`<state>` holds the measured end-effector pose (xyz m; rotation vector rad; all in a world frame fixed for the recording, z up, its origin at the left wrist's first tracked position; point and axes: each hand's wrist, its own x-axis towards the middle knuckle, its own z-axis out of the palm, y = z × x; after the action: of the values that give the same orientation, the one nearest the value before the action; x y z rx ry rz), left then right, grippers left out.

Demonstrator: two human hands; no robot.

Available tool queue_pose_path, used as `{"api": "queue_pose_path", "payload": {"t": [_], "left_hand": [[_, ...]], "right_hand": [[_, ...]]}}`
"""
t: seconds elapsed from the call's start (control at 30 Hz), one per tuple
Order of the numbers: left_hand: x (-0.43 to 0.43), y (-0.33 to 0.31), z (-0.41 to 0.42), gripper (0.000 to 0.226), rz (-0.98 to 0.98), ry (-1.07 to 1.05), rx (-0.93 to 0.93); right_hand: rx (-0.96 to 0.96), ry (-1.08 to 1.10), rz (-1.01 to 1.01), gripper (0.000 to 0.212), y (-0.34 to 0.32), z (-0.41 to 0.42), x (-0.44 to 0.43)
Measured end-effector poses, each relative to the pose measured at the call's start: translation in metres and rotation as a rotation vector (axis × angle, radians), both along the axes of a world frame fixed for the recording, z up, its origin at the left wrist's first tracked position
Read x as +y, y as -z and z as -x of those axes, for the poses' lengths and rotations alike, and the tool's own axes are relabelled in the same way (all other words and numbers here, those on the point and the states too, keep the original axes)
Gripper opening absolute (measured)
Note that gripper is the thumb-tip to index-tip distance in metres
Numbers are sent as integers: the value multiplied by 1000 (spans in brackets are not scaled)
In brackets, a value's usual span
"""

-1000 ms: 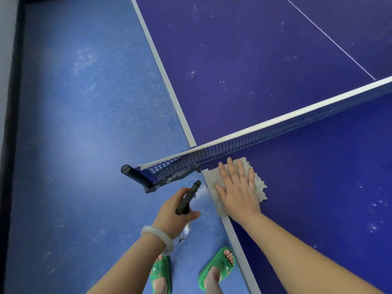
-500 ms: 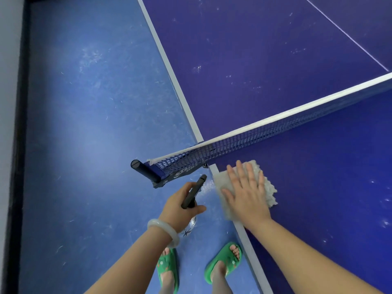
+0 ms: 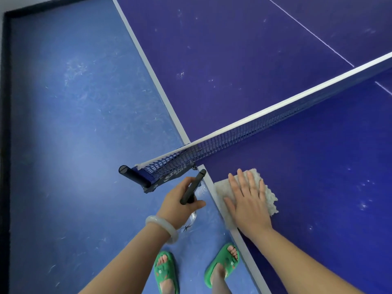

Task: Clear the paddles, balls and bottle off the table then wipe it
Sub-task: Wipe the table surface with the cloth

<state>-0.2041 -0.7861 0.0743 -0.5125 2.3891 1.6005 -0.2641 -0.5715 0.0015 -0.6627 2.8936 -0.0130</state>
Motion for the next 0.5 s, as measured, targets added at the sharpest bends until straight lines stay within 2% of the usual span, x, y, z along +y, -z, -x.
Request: {"api": "queue_pose_path", "payload": {"t": [0.07, 0.13, 0.2, 0.23, 0.3, 0.4, 0.5], "left_hand": [[2, -5, 5, 42, 2, -2, 53], [4, -10, 12, 43, -3, -5, 111], [7, -16, 22, 43, -13, -5, 154], [9, -19, 28, 43, -18, -1, 173], [13, -23, 42, 43, -26, 14, 212], [23, -25, 64, 44, -23, 69, 245], [36, -21, 85, 44, -41, 101, 246]], "right_hand": [[30, 121, -25, 65, 0, 20, 15], [-1, 345, -5, 64, 1, 44, 13], [-36, 469, 21, 67, 0, 52, -1], [-30, 438, 23, 67, 0, 47, -8], [0, 240, 15, 66, 4, 22, -13], [-11, 7, -5, 67, 10, 3, 18], [16, 112, -20, 67, 10, 23, 59]]}}
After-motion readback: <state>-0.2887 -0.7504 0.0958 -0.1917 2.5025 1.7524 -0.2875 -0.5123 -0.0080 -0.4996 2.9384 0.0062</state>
